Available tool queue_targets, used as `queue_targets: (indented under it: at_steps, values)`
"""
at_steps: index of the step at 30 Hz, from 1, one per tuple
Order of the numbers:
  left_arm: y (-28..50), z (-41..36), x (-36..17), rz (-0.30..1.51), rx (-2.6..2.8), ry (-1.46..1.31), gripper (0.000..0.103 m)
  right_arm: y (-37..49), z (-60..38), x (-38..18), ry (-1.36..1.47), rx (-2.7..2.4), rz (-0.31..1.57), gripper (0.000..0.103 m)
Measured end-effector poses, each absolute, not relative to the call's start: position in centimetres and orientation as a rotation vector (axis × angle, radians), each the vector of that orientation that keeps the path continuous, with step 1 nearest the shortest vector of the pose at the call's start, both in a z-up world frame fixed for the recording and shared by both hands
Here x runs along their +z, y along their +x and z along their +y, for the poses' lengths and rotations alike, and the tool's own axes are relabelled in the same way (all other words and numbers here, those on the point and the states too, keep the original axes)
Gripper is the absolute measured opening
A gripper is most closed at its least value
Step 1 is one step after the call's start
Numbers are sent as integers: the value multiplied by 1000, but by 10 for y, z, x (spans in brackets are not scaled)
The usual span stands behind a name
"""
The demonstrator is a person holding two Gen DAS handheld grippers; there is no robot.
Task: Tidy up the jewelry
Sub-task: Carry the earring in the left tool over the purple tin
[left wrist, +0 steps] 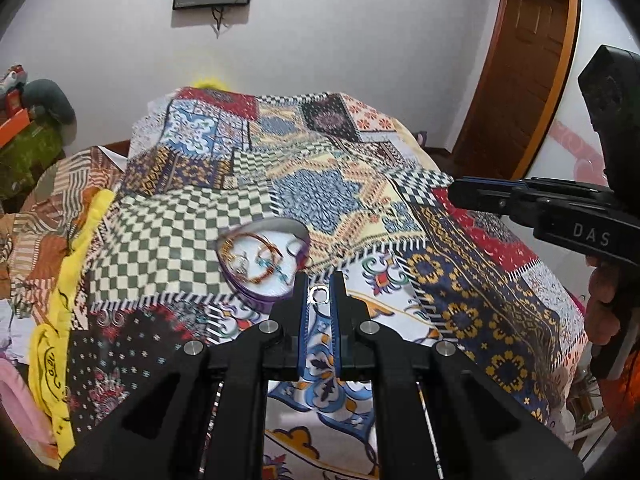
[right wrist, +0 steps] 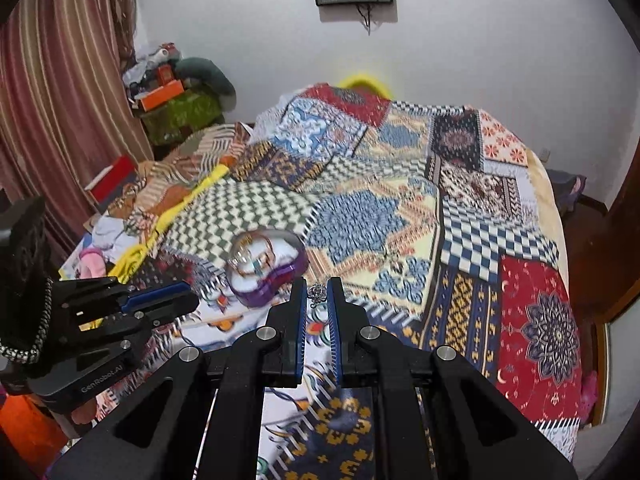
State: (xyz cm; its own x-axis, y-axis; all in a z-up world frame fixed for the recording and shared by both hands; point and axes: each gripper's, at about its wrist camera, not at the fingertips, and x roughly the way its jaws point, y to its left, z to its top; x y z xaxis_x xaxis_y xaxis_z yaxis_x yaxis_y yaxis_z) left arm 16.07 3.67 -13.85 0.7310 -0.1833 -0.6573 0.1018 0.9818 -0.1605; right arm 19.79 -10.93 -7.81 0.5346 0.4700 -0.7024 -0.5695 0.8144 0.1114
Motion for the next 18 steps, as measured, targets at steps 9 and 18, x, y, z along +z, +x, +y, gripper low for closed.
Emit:
queue_targets:
  at_steps: [9, 18]
  values:
    - [167, 58, -129, 702, -111, -136, 8, 204, -88, -67, -128, 663, 762, 9]
    - [185, 77, -133, 702, -81, -152, 8, 221, -62, -75, -125, 700, 789, 9]
